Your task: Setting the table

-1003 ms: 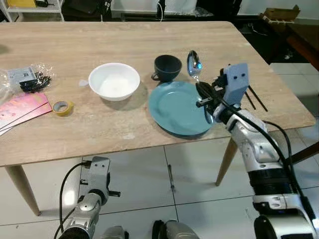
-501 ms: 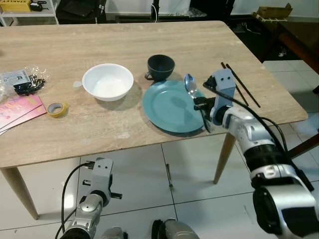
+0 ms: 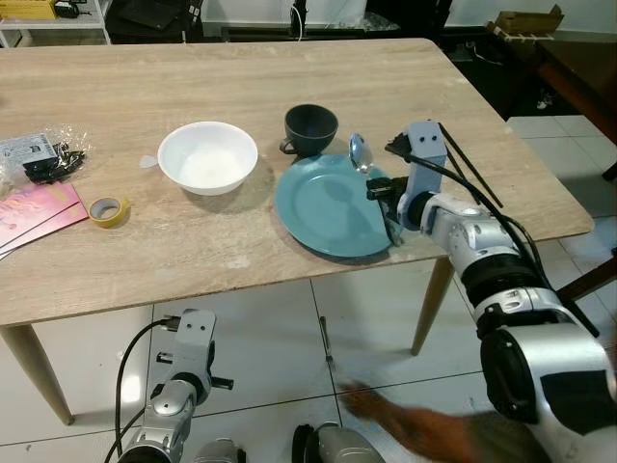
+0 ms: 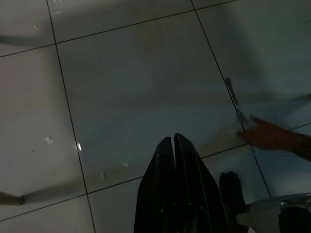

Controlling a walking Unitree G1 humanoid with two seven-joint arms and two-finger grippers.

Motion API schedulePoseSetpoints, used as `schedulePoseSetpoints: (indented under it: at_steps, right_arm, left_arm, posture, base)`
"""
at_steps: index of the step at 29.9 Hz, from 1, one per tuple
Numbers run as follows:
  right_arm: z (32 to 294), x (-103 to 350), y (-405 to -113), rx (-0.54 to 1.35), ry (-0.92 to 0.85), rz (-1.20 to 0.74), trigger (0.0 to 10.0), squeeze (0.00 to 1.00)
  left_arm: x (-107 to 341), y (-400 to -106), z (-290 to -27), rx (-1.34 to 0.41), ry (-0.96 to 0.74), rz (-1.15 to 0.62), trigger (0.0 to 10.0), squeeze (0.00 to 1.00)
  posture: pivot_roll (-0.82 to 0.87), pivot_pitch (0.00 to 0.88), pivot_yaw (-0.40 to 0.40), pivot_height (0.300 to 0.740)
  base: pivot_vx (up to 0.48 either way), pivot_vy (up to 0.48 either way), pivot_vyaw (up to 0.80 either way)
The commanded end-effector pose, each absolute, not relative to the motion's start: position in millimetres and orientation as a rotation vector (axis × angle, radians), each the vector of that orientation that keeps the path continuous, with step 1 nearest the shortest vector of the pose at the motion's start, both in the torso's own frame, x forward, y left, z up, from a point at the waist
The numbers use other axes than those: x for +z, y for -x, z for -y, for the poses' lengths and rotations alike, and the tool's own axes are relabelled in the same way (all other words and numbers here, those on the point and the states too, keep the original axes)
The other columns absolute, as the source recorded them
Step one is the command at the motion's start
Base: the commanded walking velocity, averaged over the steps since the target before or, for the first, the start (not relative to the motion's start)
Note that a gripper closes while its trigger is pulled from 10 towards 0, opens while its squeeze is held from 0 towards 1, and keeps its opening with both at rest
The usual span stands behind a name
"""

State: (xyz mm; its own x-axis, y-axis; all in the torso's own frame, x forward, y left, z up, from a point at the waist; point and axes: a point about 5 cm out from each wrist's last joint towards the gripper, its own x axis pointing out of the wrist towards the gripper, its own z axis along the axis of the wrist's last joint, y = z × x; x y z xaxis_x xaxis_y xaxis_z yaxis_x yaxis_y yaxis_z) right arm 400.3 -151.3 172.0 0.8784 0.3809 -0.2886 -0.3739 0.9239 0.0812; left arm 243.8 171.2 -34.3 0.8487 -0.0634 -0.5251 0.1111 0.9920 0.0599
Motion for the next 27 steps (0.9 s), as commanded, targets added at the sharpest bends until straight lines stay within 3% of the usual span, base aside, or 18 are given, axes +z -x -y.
schedulePoseSetpoints:
  at_steps: [1,8,9,11,12,13,14,15,16,17,20,21,27]
  right_arm:
    - [152.8,171.9,-400.6,0.393,-0.036,-0.312,10.0,0.00]
    - [154.7,171.3,-401.2,0.394,-0.046,-0.318,10.0,0.00]
    - [155.0,171.5,-401.5,0.392,-0.049,-0.316,10.0,0.05]
    - [155.3,171.8,-401.8,0.390,-0.052,-0.315,10.0,0.05]
    - [155.5,172.3,-402.2,0.389,-0.053,-0.312,10.0,0.41]
    - [155.6,172.8,-402.5,0.387,-0.055,-0.309,10.0,0.47]
    - [155.4,173.1,-402.7,0.387,-0.058,-0.306,10.0,0.87]
    - [154.8,173.5,-403.0,0.387,-0.058,-0.303,10.0,0.99]
    - [154.1,174.0,-403.2,0.388,-0.055,-0.298,10.0,0.99]
    - [153.4,175.9,-403.9,0.387,-0.046,-0.279,10.0,0.84]
    - [153.0,177.3,-404.3,0.386,-0.039,-0.265,10.0,0.84]
    - [152.7,180.2,-405.2,0.382,-0.041,-0.241,10.0,0.00]
    - [158.0,201.2,-409.2,0.329,-0.106,-0.071,10.0,0.00]
  left_arm:
    - [-39.2,-237.9,-169.7,-0.096,-0.087,-0.576,10.0,0.00]
    - [-38.2,-239.1,-169.2,-0.100,-0.090,-0.572,10.0,0.00]
    - [-38.0,-239.2,-169.2,-0.101,-0.091,-0.571,10.0,0.00]
    - [-37.9,-239.4,-169.2,-0.102,-0.092,-0.571,10.0,0.00]
    - [-37.8,-239.7,-168.9,-0.102,-0.092,-0.571,10.0,0.00]
    - [-37.7,-239.9,-168.6,-0.102,-0.092,-0.571,10.0,0.00]
    - [-37.7,-240.0,-168.4,-0.103,-0.092,-0.571,10.0,0.00]
    - [-37.7,-240.1,-168.4,-0.103,-0.092,-0.571,10.0,0.00]
    - [-37.7,-240.1,-168.4,-0.103,-0.092,-0.571,10.0,0.00]
    - [-37.5,-240.4,-168.2,-0.102,-0.092,-0.571,10.0,0.00]
    - [-37.4,-240.6,-168.1,-0.102,-0.092,-0.571,10.0,0.00]
    - [-37.3,-240.9,-168.5,-0.101,-0.092,-0.570,10.0,0.00]
    - [-36.8,-241.2,-170.0,-0.094,-0.090,-0.566,10.0,0.00]
  posture:
    - [0.05,0.091,-0.062,0.740]
    - [0.05,0.089,-0.058,0.740]
    - [0.05,0.088,-0.056,0.740]
    - [0.05,0.088,-0.056,0.740]
    - [0.05,0.088,-0.056,0.740]
    - [0.05,0.088,-0.056,0.740]
    - [0.05,0.088,-0.056,0.740]
    - [0.05,0.087,-0.057,0.740]
    - [0.05,0.087,-0.057,0.740]
    - [0.05,0.088,-0.058,0.740]
    - [0.05,0.088,-0.058,0.740]
    - [0.05,0.087,-0.057,0.740]
    - [0.06,0.081,-0.055,0.740]
  base:
    - [0.000,0.000,0.00]
    - [0.000,0.000,0.00]
    - [0.000,0.000,0.00]
    - [0.000,0.000,0.00]
    - [0.000,0.000,0.00]
    - [0.000,0.000,0.00]
    - [0.000,0.000,0.00]
    - [0.000,0.000,0.00]
    - [0.000,0.000,0.00]
    - [0.000,0.000,0.00]
    - [0.000,0.000,0.00]
    - [0.000,0.000,0.00]
    - [0.000,0.000,0.00]
